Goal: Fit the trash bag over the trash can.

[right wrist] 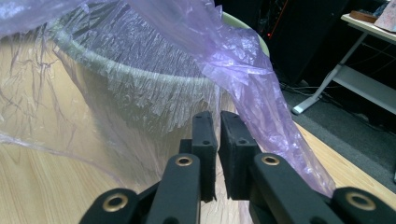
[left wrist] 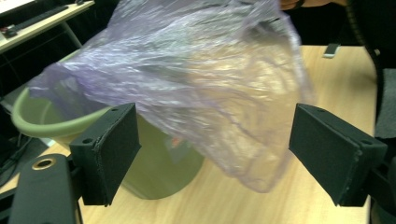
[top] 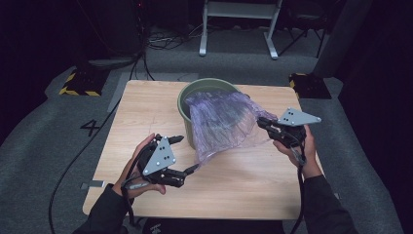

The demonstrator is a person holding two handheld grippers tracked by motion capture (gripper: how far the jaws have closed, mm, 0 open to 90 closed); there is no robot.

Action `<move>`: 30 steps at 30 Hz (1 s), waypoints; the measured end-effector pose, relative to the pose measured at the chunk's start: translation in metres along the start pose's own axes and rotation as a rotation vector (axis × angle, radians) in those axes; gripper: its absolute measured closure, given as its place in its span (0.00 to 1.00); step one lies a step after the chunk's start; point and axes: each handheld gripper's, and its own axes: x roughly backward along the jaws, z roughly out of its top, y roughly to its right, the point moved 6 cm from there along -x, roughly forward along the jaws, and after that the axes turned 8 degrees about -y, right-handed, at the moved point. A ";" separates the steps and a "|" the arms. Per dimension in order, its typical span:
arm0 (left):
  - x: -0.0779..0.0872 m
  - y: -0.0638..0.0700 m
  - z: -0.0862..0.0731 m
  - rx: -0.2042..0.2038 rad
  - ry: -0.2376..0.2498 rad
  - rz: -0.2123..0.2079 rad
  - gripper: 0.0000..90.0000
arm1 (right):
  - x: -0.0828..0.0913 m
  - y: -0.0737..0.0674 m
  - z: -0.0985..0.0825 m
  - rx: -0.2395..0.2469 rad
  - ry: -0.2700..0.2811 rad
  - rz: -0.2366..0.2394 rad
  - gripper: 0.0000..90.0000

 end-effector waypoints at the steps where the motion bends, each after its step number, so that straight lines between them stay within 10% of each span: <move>1: 0.000 0.004 0.000 0.002 0.008 -0.005 0.17 | 0.000 0.000 0.000 0.001 -0.003 0.000 0.93; 7: -0.011 0.023 -0.004 -0.001 -0.007 -0.017 0.17 | 0.001 0.000 -0.001 0.006 -0.009 -0.011 0.88; 13: -0.026 0.013 0.001 0.037 -0.020 0.039 0.19 | 0.003 0.001 -0.001 0.001 0.004 -0.025 0.71; 21: -0.031 -0.024 0.005 0.136 0.024 0.099 0.52 | 0.018 0.003 -0.007 0.029 0.027 -0.027 0.50; 30: -0.030 -0.039 -0.002 0.108 0.006 0.088 0.85 | 0.031 0.010 -0.004 0.031 0.070 -0.070 0.35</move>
